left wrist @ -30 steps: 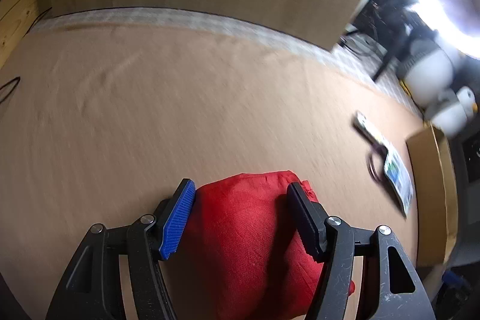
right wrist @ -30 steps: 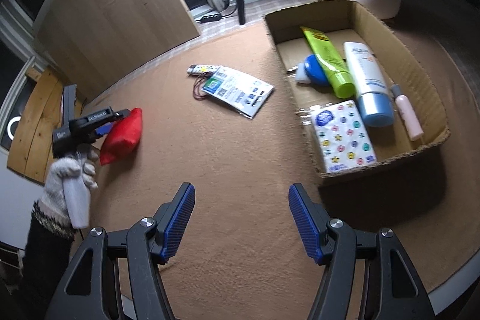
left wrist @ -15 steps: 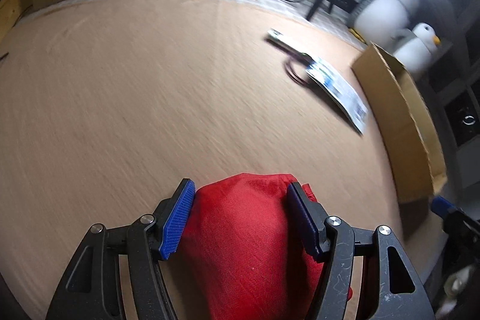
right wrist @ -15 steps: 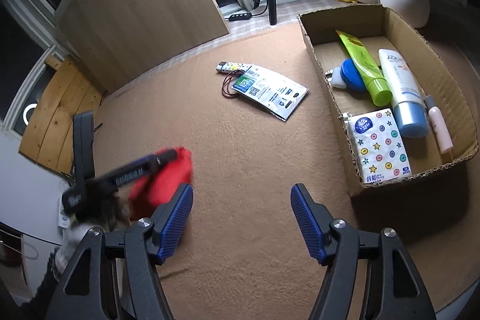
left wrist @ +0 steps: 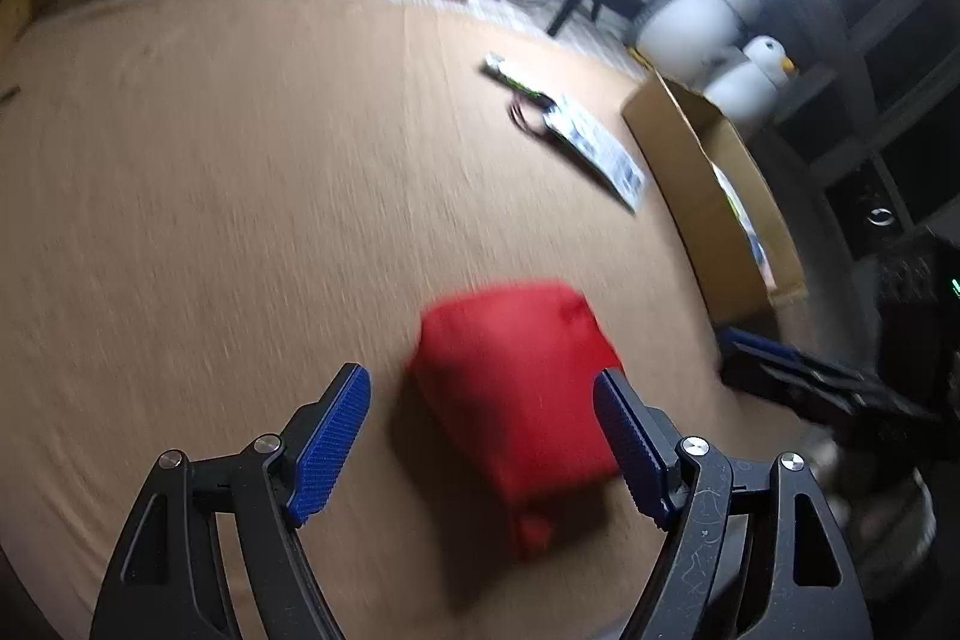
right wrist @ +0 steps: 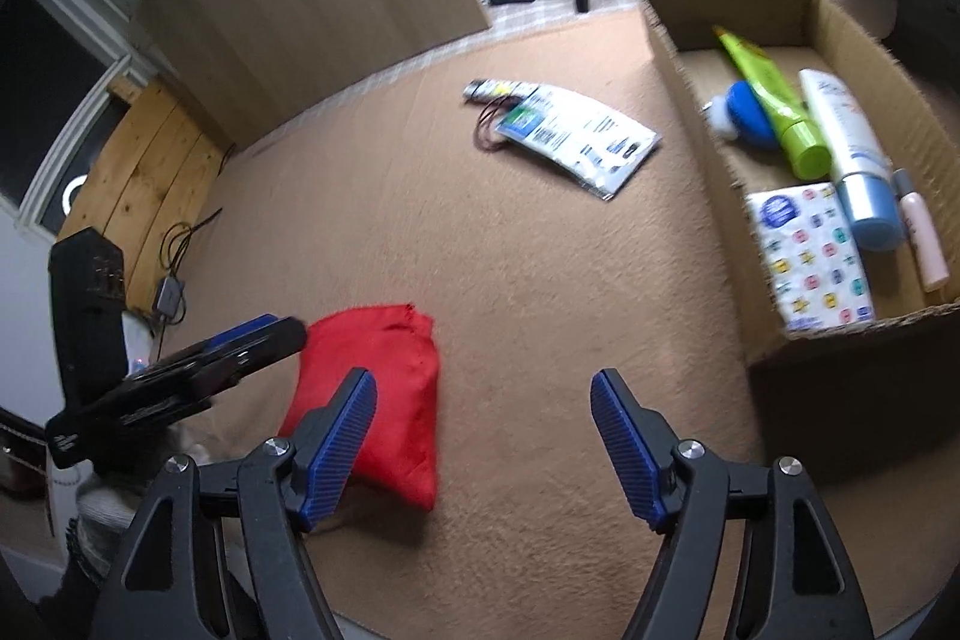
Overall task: Organize objects
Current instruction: 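Grasp the red pouch with the right tool while the left tool holds it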
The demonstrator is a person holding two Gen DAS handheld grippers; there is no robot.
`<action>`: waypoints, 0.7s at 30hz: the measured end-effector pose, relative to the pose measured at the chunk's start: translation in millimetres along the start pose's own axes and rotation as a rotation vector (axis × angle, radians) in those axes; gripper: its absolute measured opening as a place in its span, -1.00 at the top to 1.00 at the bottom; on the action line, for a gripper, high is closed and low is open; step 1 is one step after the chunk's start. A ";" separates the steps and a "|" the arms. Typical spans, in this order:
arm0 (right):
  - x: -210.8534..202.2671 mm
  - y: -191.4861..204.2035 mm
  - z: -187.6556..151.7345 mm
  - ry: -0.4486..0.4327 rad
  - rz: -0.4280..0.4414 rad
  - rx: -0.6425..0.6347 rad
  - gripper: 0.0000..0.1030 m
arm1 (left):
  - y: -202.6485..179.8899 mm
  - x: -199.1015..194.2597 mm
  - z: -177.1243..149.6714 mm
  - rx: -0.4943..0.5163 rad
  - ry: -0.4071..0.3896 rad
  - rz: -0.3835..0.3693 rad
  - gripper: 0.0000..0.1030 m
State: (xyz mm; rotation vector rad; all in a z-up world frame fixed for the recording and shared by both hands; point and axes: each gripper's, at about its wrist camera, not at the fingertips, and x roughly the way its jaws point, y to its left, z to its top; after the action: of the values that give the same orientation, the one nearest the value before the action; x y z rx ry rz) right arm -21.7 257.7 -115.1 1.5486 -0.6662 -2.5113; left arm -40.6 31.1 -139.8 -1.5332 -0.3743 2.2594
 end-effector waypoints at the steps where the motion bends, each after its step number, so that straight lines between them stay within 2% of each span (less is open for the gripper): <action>1: 4.1 2.1 -0.5 0.018 0.010 -0.003 -0.37 | -0.3 1.4 -5.3 -0.001 0.023 -0.018 -0.55; 10: 40.5 21.1 -0.1 0.145 0.057 -0.038 -0.37 | -15.6 16.6 -26.0 0.073 0.085 -0.052 -0.55; 21: 73.0 38.5 1.2 0.249 0.104 -0.068 -0.37 | -16.4 24.8 -27.5 0.081 0.101 -0.073 -0.42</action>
State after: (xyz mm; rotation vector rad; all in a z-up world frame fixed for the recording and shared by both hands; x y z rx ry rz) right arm -62.1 200.1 -158.3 1.7159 -0.6016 -2.1937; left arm -20.6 57.1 -163.5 -1.5594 -0.3008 2.1063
